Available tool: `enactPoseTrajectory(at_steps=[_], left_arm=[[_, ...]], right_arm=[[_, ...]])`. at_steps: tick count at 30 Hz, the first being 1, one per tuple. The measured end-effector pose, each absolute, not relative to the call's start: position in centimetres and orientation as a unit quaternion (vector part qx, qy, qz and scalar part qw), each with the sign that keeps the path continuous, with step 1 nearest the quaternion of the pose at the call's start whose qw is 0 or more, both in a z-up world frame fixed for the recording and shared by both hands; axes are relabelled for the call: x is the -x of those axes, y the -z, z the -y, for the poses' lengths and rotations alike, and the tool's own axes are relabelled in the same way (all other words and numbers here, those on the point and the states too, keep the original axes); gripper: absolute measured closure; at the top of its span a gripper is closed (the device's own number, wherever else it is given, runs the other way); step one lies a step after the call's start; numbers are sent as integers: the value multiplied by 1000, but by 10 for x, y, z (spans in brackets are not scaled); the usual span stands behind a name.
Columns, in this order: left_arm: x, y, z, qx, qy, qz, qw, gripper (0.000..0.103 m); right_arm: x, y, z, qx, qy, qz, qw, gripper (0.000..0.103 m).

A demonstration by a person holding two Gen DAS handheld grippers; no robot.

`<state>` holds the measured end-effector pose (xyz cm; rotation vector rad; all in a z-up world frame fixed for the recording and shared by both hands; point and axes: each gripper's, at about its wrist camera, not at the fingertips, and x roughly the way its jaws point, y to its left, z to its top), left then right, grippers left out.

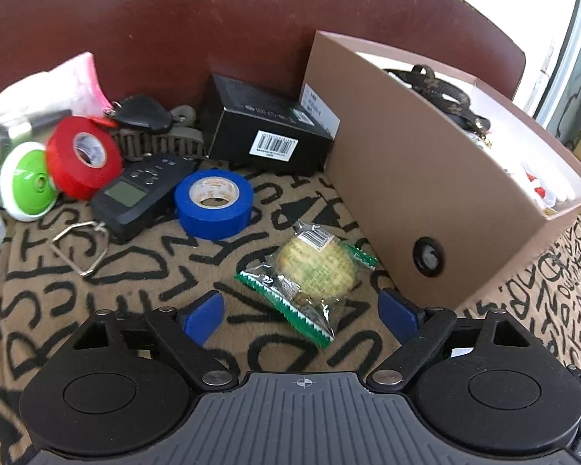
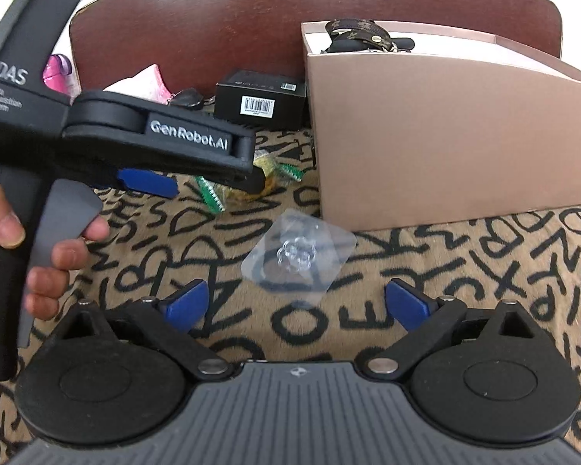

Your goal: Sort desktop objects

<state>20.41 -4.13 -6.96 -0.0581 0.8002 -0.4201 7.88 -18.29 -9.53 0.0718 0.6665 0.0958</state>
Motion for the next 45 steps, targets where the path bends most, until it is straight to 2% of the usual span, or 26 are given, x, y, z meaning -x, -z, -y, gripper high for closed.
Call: enactPoseTrajectory(at_steps=[6, 11, 13, 14, 15, 19, 20, 21, 26, 30, 33, 38, 40, 41, 42, 43, 45], left_arm=[[-215, 72, 50, 24, 219, -378, 899, 11], [-225, 76, 61, 5, 224, -377, 899, 14], [-225, 75, 63, -5, 224, -375, 900, 26], [-224, 75, 64, -7, 226, -374, 900, 29], [-222, 74, 63, -7, 225, -374, 900, 36], [-213, 73, 60, -7, 223, -376, 900, 42], [-209, 72, 59, -8, 222, -375, 900, 43], [-205, 71, 59, -11, 221, -375, 900, 43], [-172, 68, 48, -17, 211, -377, 901, 44], [-140, 67, 30, 2, 195, -386, 902, 44], [-113, 68, 16, 23, 185, -393, 901, 44], [-70, 69, 1, 42, 177, -395, 901, 43], [-58, 69, -1, 40, 174, -390, 903, 38], [-55, 70, -2, 38, 174, -388, 904, 28], [-52, 69, -3, 37, 175, -385, 906, 24], [-50, 69, -2, 35, 173, -380, 908, 24], [-49, 65, -1, 29, 179, -371, 911, 22]], right_arm=[[-88, 96, 181, -33, -43, -320, 946, 10], [-92, 94, 180, -26, -42, -317, 947, 21], [-91, 94, 180, -28, -37, -315, 948, 33], [-91, 93, 181, -30, -36, -314, 948, 35], [-90, 93, 183, -33, -38, -315, 948, 36], [-85, 90, 185, -38, -43, -316, 947, 49], [-83, 90, 186, -40, -45, -316, 947, 57], [-81, 90, 187, -42, -47, -317, 946, 71], [-70, 87, 191, -51, -62, -326, 942, 77], [-50, 85, 191, -51, -75, -332, 939, 79], [-38, 83, 192, -60, -86, -333, 937, 85], [-24, 80, 193, -70, -90, -329, 937, 86], [-24, 81, 197, -81, -82, -331, 937, 84], [-24, 81, 199, -86, -76, -330, 937, 79], [-25, 82, 201, -89, -71, -330, 937, 64], [-25, 82, 202, -87, -68, -328, 938, 52], [-25, 80, 203, -81, -63, -321, 942, 47]])
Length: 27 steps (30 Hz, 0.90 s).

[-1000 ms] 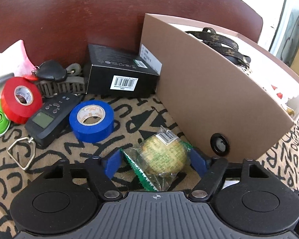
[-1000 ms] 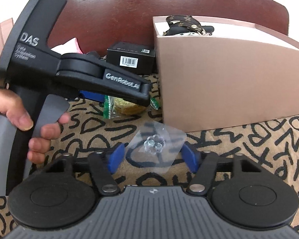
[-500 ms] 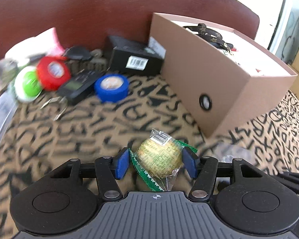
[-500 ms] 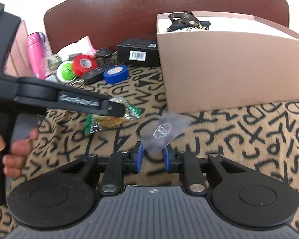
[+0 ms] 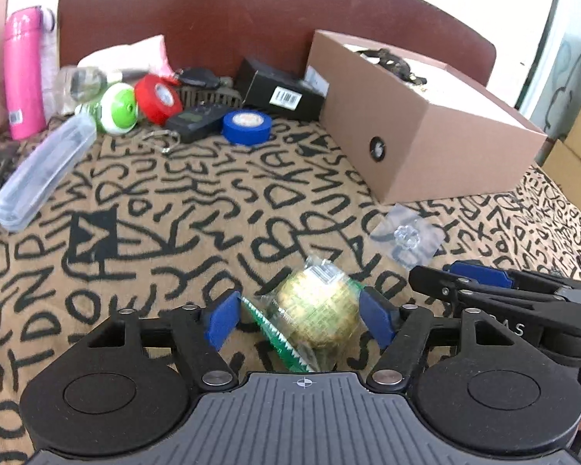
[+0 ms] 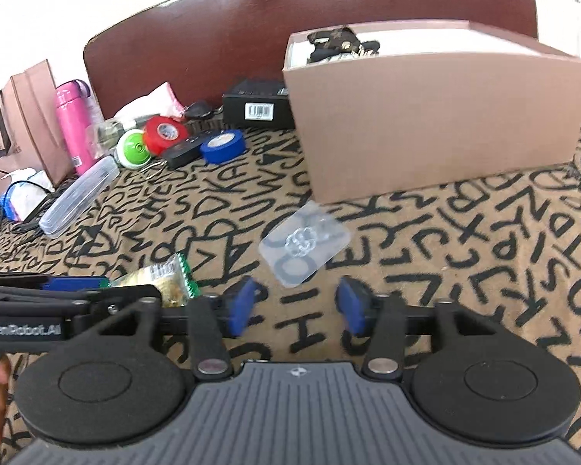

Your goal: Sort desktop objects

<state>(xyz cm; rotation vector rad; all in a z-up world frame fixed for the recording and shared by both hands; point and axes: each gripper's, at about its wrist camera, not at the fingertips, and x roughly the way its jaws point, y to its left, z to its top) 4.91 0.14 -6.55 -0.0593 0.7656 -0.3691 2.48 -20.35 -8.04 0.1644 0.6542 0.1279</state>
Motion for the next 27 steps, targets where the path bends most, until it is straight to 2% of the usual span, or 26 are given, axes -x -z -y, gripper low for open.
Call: enactPoseTrajectory(at_steps=[9, 17, 19, 20, 21, 22, 23, 25, 27], left_arm=[[-50, 54, 11, -8, 219, -338, 915, 12], [-52, 66, 18, -16, 247, -357, 901, 12], [-54, 69, 19, -18, 237, -359, 903, 15], [-56, 70, 19, -20, 232, -364, 902, 24], [-57, 71, 20, -27, 221, -368, 903, 39], [-59, 70, 20, -31, 212, -369, 904, 41], [-60, 69, 17, -24, 212, -373, 903, 48], [-63, 67, 13, -2, 206, -381, 901, 49], [-64, 66, 8, 12, 201, -383, 901, 52]], right_arm=[[-45, 83, 217, -110, -50, -320, 939, 47], [-60, 85, 217, -109, -52, -318, 940, 46], [-63, 87, 215, -105, -52, -319, 941, 46], [-64, 87, 215, -102, -54, -318, 941, 48], [-65, 87, 215, -100, -54, -318, 941, 60], [-65, 86, 215, -100, -56, -318, 941, 72], [-64, 85, 215, -102, -59, -317, 941, 73], [-60, 81, 215, -101, -66, -313, 942, 86], [-56, 77, 214, -97, -72, -307, 944, 92]])
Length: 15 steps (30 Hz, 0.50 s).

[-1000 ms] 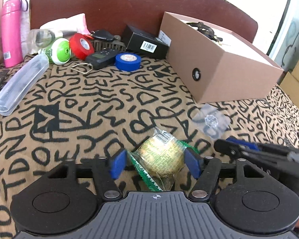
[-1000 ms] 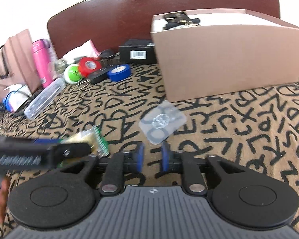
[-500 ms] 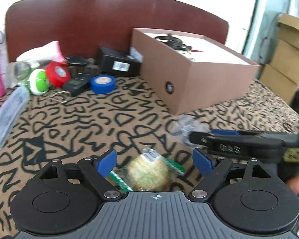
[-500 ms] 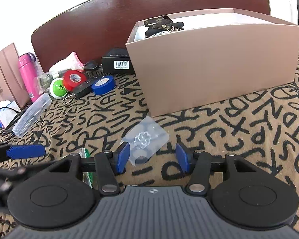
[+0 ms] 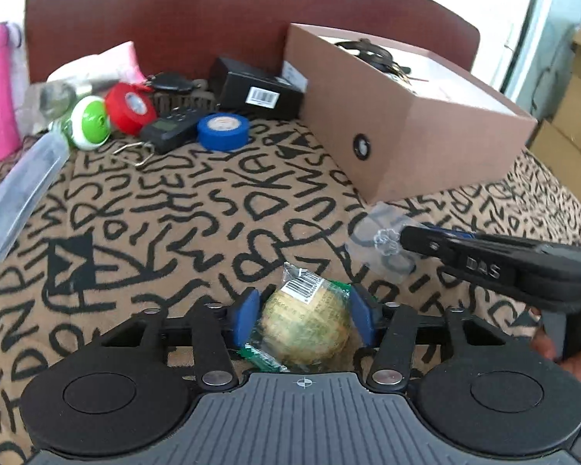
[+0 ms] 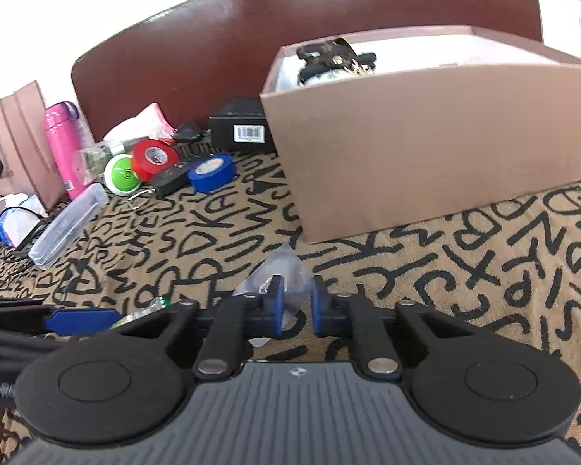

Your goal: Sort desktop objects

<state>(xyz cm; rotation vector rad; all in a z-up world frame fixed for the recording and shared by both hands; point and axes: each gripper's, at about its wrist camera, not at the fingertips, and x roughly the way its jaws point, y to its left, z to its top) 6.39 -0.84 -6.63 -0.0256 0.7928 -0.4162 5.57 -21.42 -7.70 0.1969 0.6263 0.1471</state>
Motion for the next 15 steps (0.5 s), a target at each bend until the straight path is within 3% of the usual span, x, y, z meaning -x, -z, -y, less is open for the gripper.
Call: enactPoseTrajectory(at_steps=[2, 8, 9, 11, 13, 14, 15], left_arm=[[-62, 64, 6, 22, 201, -385, 901, 52], [-54, 67, 12, 18, 242, -399, 884, 21], [-53, 68, 15, 8, 244, -398, 884, 20], [-51, 72, 22, -12, 246, -395, 885, 23], [-53, 75, 25, -20, 235, -401, 885, 36], [-54, 74, 26, -27, 228, -401, 887, 51], [-56, 73, 25, -24, 228, -404, 886, 51]], right_arm=[[-51, 72, 213, -94, -83, -304, 944, 97], [-36, 61, 204, -84, -116, -303, 942, 101], [-34, 62, 203, -85, -119, -305, 941, 101], [-34, 64, 201, -85, -119, -310, 939, 101], [-35, 65, 200, -85, -118, -315, 938, 101], [-36, 66, 200, -85, -119, -316, 937, 101], [-36, 66, 200, -84, -120, -316, 937, 101]])
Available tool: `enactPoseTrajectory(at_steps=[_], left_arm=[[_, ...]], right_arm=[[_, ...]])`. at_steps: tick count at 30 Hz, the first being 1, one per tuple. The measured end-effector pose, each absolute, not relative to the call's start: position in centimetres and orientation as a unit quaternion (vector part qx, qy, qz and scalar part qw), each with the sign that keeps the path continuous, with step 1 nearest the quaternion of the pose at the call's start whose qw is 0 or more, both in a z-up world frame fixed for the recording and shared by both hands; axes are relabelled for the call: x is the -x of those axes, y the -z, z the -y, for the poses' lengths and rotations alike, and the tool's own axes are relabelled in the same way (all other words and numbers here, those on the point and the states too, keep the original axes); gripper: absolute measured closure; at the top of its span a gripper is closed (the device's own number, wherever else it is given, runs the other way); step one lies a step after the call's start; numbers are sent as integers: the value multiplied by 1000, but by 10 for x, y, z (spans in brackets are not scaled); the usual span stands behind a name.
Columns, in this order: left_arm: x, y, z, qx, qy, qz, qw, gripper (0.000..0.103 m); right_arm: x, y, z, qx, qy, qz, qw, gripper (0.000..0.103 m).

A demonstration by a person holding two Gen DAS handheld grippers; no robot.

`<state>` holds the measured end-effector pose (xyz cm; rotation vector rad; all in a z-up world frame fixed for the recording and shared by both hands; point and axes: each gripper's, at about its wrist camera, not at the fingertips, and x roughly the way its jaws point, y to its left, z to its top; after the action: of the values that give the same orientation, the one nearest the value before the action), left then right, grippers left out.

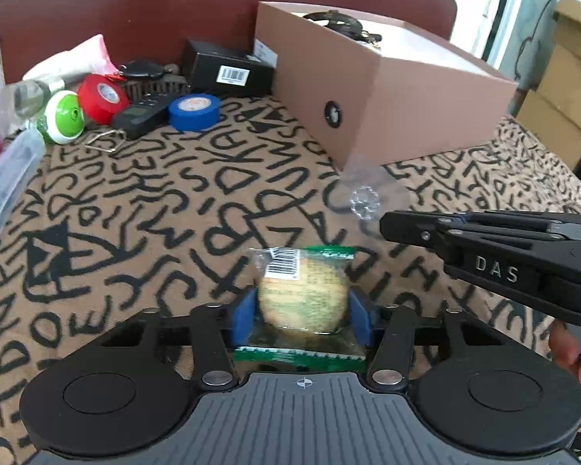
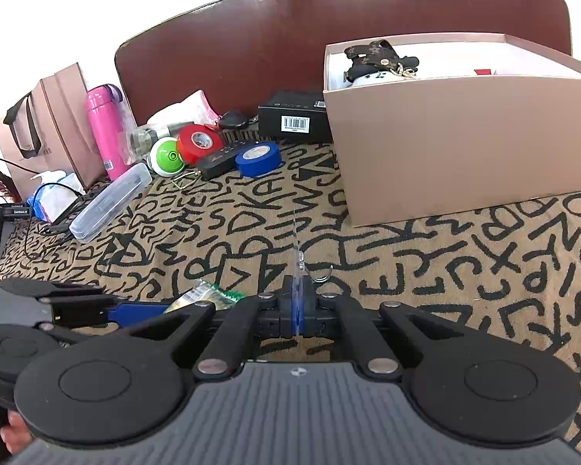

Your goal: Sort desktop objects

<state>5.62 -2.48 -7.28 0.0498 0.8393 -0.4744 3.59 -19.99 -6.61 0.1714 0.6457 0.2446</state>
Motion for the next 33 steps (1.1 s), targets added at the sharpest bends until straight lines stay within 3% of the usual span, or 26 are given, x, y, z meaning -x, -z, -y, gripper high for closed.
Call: enactPoseTrajectory(at_steps=[2, 5, 7, 8, 9, 23, 33], left_arm=[[-59, 72, 21, -8, 227, -408, 884, 51], [-60, 72, 21, -2, 227, -403, 887, 37], [-60, 72, 22, -4, 225, -402, 888, 40], [-60, 71, 23, -6, 222, -402, 888, 51], [-61, 71, 24, -6, 221, -402, 888, 52], [-59, 59, 18, 32, 214, -399, 891, 53], [-64, 6, 33, 37, 234, -342, 909, 53]], right_arm=[[-38, 67, 199, -83, -120, -317, 937, 101], [-42, 68, 198, -85, -116, -318, 937, 98], [-45, 68, 197, -86, -114, -317, 938, 98], [-47, 68, 197, -86, -114, -316, 938, 98], [-48, 68, 196, -85, -114, -316, 938, 98], [-43, 55, 201, -87, -123, -299, 942, 102], [-28, 7, 219, -91, -128, -229, 961, 102]])
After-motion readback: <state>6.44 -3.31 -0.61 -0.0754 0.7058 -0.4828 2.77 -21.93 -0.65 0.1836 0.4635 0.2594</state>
